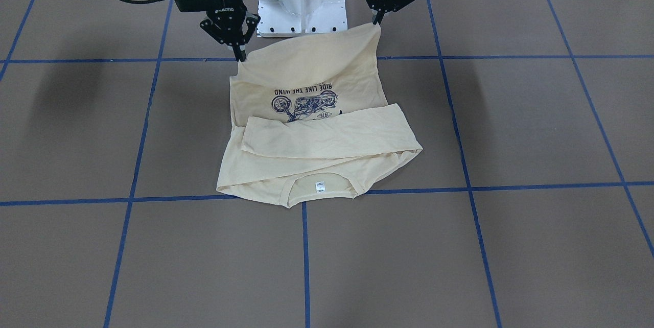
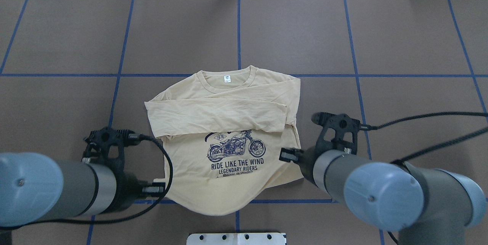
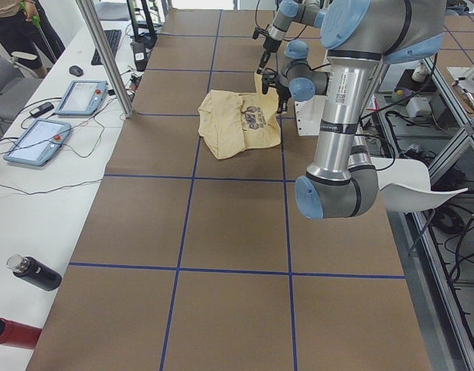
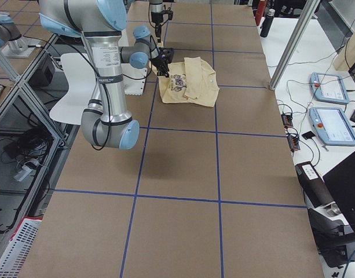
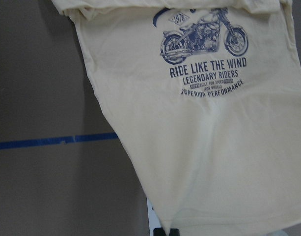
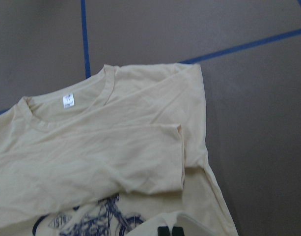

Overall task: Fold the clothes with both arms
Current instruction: 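Lift the hem with both grippers and fold it toward the collar, then release the hem and raise both grippers away from the folded shirt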

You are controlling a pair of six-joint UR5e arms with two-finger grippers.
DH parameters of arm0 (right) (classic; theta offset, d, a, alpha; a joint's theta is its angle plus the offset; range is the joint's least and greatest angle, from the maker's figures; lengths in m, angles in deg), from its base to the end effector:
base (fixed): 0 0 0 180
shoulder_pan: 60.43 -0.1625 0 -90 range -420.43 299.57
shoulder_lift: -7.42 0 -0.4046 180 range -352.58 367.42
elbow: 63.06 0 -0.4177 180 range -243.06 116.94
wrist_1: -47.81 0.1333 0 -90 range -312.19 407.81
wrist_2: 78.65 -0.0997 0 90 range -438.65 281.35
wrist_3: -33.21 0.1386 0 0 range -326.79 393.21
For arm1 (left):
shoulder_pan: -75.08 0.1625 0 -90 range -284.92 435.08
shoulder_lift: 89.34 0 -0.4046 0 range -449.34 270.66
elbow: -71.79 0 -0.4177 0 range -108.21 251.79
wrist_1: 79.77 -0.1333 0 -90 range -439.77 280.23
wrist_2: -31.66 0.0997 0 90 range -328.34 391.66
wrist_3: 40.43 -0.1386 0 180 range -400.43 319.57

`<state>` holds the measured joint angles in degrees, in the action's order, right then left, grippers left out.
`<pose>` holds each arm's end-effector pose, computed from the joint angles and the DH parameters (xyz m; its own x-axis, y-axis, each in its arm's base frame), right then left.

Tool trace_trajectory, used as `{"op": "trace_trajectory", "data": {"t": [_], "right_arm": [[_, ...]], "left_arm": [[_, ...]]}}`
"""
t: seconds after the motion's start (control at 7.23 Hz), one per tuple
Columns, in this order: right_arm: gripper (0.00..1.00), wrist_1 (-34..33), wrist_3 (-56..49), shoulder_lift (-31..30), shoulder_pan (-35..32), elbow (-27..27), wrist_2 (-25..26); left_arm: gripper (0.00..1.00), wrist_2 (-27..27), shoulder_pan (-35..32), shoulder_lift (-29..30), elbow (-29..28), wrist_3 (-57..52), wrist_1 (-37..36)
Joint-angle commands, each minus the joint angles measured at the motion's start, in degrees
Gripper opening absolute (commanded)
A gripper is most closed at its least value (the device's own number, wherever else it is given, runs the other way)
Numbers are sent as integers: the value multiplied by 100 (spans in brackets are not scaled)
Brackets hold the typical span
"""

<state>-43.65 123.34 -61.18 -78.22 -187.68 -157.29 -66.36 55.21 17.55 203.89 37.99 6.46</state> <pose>-0.4743 -0.3208 0.1904 0.5511 0.1792 0.8150 -0.4536 0.8841 0.1124 0.4337 -0.2779 0.1880 0.5715 0.0048 -0.8206 0.1164 0.9894 0.0869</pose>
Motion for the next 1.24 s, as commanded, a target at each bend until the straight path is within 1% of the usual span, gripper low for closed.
{"op": "trace_trajectory", "data": {"t": [0.0, 0.14, 0.28, 0.41, 0.55, 0.69, 0.83, 0.97, 1.11], "right_arm": [[0, 22, -153, 398, -723, 568, -2], [0, 22, -197, 653, -917, 953, -2], [0, 48, -276, 690, -1041, 1175, -2], [0, 344, -294, 708, -1138, 1499, -20], [0, 739, -303, 838, -1156, 2033, -3], [4, 986, -286, 1022, -1218, 2534, -2], [83, 1041, -285, 1129, -1270, 2853, -20], [100, 1042, -294, 1182, -1445, 2908, -298], [100, 1050, -520, 1209, -1795, 2813, -1293]], "left_arm": [[0, 63, -840, 314, -404, -536, 25], [0, 124, -1079, 419, -657, -669, 34], [0, 160, -1333, 733, -1156, -862, 69], [0, 229, -1501, 902, -1691, -1064, 391], [0, 422, -1538, 904, -2384, -1118, 1065], [0, 450, -1608, 912, -3078, -1197, 1837], [45, 441, -1652, 904, -3390, -1633, 2280], [99, 441, -1722, 869, -3367, -2116, 2354], [100, 372, -1827, 834, -3175, -2529, 2346]]}}
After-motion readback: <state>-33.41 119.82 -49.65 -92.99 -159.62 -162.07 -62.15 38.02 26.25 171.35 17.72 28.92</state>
